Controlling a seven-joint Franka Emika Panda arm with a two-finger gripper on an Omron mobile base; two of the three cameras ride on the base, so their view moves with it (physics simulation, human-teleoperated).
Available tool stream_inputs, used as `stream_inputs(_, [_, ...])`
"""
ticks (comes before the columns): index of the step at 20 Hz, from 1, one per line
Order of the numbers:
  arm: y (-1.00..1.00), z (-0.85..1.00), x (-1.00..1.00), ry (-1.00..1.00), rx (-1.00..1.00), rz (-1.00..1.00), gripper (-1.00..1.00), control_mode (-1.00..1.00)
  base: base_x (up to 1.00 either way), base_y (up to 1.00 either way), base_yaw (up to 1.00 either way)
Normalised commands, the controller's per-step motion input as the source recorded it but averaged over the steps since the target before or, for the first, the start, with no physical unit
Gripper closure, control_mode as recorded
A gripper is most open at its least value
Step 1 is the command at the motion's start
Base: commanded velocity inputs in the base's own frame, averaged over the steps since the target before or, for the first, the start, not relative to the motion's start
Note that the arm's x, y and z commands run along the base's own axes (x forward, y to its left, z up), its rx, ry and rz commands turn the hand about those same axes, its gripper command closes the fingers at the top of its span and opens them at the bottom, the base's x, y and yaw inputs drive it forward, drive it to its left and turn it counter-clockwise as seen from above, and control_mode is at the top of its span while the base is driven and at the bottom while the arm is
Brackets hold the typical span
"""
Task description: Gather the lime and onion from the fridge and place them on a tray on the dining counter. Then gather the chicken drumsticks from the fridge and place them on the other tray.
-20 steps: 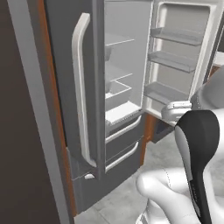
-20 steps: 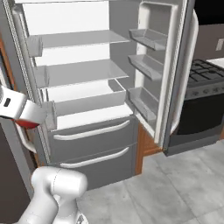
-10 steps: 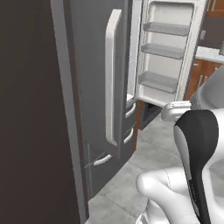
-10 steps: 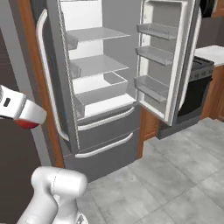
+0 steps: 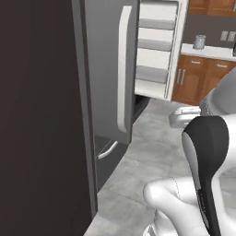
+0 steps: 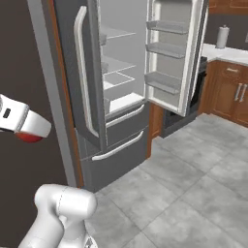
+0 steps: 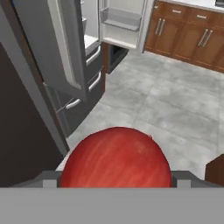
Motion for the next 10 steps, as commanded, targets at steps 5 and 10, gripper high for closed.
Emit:
stream_inputs(5, [0.00, 0.00, 0.00, 0.00, 0.00, 0.00, 1.00, 1.00, -1.00, 0.00, -0.23])
stream_inputs(10, [0.00, 0.00, 0.00, 0.00, 0.00, 0.00, 1.00, 1.00, -1.00, 0.00, -0.25])
